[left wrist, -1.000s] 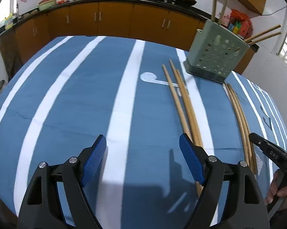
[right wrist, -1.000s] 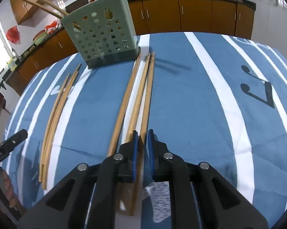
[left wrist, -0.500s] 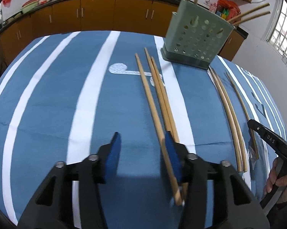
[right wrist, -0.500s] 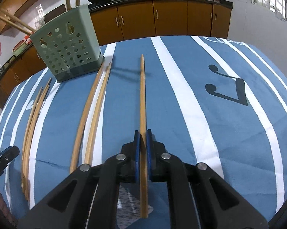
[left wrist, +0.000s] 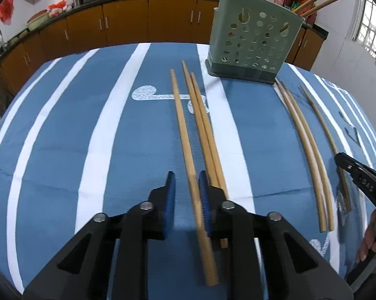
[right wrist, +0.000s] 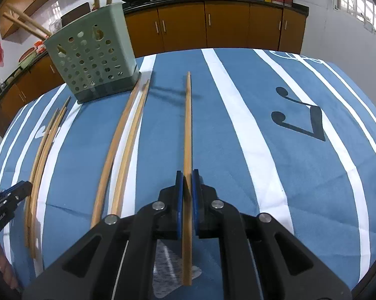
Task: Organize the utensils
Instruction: 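Grasp a chopstick with the right tool while the left tool grasps another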
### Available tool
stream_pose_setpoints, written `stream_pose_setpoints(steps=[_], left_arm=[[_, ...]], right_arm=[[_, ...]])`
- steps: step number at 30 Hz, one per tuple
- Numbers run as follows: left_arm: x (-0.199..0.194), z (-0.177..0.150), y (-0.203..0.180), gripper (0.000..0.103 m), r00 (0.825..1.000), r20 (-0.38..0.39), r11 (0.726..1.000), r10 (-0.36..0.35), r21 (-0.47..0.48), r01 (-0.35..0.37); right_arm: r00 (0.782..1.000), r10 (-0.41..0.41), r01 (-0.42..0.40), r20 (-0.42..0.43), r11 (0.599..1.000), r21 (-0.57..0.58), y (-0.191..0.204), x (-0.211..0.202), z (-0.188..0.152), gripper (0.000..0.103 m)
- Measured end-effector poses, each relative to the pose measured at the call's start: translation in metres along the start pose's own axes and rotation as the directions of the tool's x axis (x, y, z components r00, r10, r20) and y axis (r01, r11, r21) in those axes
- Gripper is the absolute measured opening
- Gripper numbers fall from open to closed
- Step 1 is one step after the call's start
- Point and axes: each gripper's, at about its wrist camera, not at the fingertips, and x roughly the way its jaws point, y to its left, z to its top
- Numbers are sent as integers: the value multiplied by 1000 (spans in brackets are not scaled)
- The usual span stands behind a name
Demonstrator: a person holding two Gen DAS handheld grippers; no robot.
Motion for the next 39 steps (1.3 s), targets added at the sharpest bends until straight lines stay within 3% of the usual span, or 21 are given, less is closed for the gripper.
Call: stream_pose_setpoints(steps=[2,12,22,39], left_arm=[[1,1,2,8,1000,3,1000,18,0,-18],[13,22,42,8,996,8,996,87,-32,-87],[8,15,58,8,999,32,999,19,-49,-18],[3,6,54,8,998,54,999,45,-32,-43]], right_arm=[[1000,-7,7,4,1000,-17,2,0,-1,9],[1000,-1,1,3,1000,-28,6,9,12,8],[1000,3,-3,8,1000,-24,3,11,14,10],[1000,6,-5,16,999,-36,4,4,3,10]])
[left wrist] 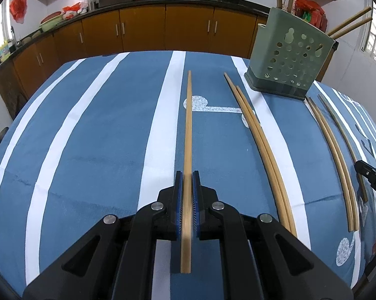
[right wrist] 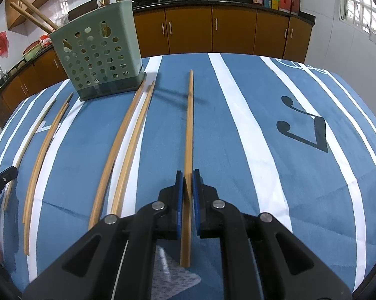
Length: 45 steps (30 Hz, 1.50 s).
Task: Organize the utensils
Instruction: 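Grasp a chopstick with the right tool while the left tool grasps another, then lift both held chopsticks upright and carry them over the green holder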
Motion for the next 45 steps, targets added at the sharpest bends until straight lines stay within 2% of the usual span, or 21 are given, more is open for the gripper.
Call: stream_pose_setpoints(steps=[9,13,17,24,30,34,39,41,45], left_arm=[[-1,-2,-2,8,1000,-5,1000,13,27,-13],[-5,0,3,7,1000,-19,1000,-1,13,1],[-22,8,4,7,1000,25,1000,-10,13,10],[-64,33,8,7,989,144,999,-42,-2,42],[-103,57,13,7,962,262,996,-76,-27,86],[-115,68,13,7,948,306,995,-81,-25,94],[-116,75,11,7,945,316,995,-86,-18,97],[-118,78,7,7,942,323,995,-91,-11,100],[-135,87,-3,7,925,362,993,-114,23,114]], right_arm=[[1000,11,-11,-1,1000,14,-4,-3,1,8],[999,19,-20,45,999,27,-9,-19,6,8],[994,24,-29,111,999,39,-14,-42,16,8],[969,35,-49,246,998,51,-20,-84,39,8],[930,44,-68,366,996,53,-22,-118,57,8],[919,43,-68,391,996,52,-21,-125,63,8],[911,48,-72,410,996,43,-19,-130,70,8],[904,63,-87,423,996,38,-18,-137,76,8],[882,124,-151,454,988,25,-16,-159,93,8]])
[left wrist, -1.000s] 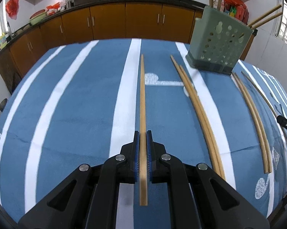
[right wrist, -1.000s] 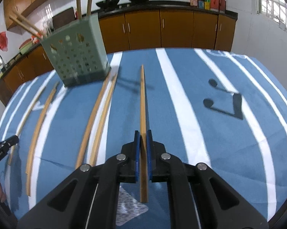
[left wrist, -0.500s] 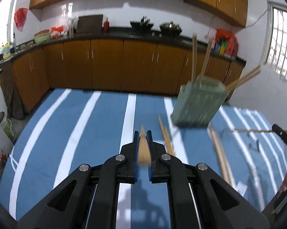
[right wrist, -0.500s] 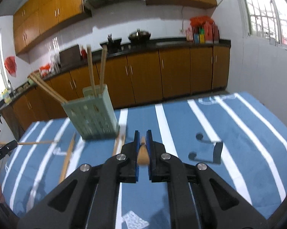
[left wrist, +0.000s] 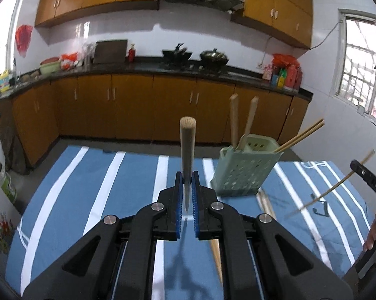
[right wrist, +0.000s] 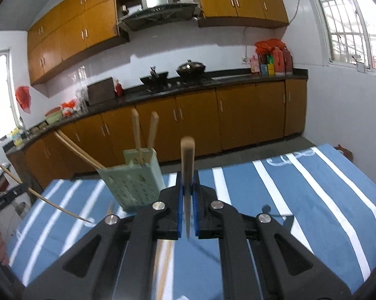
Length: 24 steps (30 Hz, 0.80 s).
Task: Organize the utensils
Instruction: 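Lift both held chopsticks upright and carry them over the green holder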
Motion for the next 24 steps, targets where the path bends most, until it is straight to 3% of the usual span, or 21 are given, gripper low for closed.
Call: stream_pose_setpoints(steps=[6,13,18,24], left_arm=[[-16,28,-25,7,995,65,997,-80,29,78],[-28,61,-61,7,974,126,981,-188,74,180],[-23,86,-76,7,967,178,981,-183,102,167],[5,101,-86,7,973,174,986,-151,96,136]], right_arm=[[989,131,-134,71,990,33,11,-22,42,8],[962,171,-170,211,985,-24,41,-35,80,8],[942,160,-157,294,987,-35,56,-22,100,8],[925,127,-127,358,992,-25,64,7,117,8]])
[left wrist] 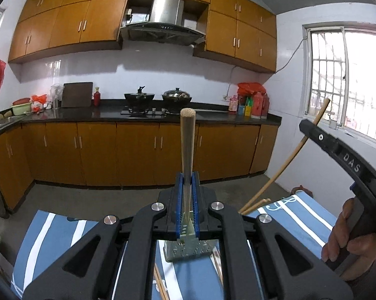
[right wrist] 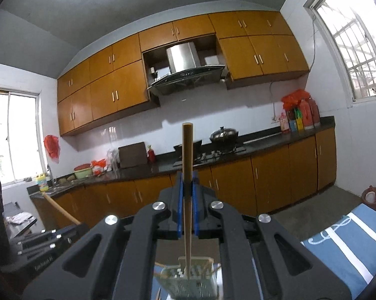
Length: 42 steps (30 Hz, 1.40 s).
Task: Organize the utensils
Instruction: 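Lift both held chopsticks upright and carry them over the green holder, then open both tools to drop the chopsticks into the green holder, then lower both open tools back toward the remaining chopsticks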
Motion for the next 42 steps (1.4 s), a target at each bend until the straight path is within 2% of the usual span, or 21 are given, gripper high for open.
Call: stream_pose_setpoints(steps=[7,16,17,20,21,29,31,36,42], left_arm=[[27,-18,5,7,997,-72,1000,19,-7,-20],[46,-29,13,7,995,-98,1000,15,-21,-17],[47,-29,14,7,995,-103,999,13,-30,-16],[44,-29,17,8,995,-101,998,8,-58,-14],[43,-28,18,8,995,-101,998,6,-62,-13],[29,-24,16,9,997,-77,997,11,-73,-17],[27,-23,15,19,997,-73,997,12,-71,-17],[32,-24,9,19,996,-86,998,6,-70,-12],[7,-21,22,19,999,-43,996,11,-91,-15]], right_arm=[[999,-29,27,-36,998,-48,2,44,-32,8],[990,-39,35,-139,999,-28,-8,73,-64,10],[989,-40,36,-143,999,-27,-8,72,-66,11],[991,-39,37,-130,999,-21,-8,62,-65,32],[991,-40,37,-126,999,-21,-9,59,-63,33],[994,-36,36,-98,999,-9,-12,24,-50,38],[995,-38,38,-97,999,-1,-18,15,-49,39],[993,-40,41,-110,999,9,-22,4,-48,39],[988,-65,68,-141,998,17,-39,-22,-58,40]])
